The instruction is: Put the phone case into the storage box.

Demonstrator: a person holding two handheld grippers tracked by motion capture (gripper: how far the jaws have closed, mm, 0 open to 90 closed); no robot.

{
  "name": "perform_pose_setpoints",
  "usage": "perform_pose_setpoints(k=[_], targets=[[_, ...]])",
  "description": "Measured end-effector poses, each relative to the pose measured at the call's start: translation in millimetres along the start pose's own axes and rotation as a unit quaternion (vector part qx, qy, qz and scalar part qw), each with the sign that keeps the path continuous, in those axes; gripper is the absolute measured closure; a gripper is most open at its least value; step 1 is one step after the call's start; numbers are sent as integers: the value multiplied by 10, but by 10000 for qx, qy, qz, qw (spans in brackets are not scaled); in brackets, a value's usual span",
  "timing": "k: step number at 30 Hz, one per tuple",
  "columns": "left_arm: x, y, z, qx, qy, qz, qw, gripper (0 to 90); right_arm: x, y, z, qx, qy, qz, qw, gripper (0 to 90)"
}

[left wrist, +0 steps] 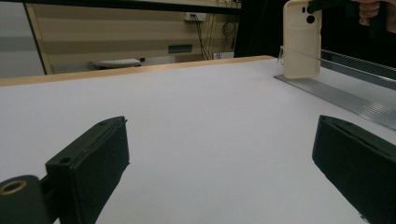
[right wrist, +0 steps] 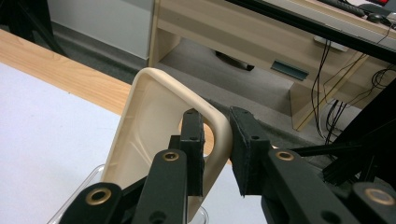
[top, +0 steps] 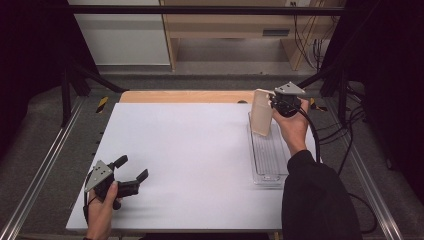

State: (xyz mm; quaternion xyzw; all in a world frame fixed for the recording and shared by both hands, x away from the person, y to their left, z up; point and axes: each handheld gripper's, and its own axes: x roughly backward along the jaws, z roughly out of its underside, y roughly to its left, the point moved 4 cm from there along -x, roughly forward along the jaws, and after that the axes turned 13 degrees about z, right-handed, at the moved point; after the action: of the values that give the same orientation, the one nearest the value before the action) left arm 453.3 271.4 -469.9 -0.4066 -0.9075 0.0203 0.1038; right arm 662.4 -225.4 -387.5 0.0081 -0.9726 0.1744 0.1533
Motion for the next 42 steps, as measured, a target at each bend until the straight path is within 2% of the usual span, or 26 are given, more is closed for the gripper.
perform_pose_setpoints(k=[27,29,42], targets=[[0,1,-4,-2,-12,13,10000,35,-73,90,3,-329,38,-34,9994,742],[-1,1,-3,-3,-4,11,10000,35,-81,92,10,-417,49,-30,9991,739],[4,1,-7,-10,-16,21,10000,35,-100,107,11,-473,69,-39,9989,735]])
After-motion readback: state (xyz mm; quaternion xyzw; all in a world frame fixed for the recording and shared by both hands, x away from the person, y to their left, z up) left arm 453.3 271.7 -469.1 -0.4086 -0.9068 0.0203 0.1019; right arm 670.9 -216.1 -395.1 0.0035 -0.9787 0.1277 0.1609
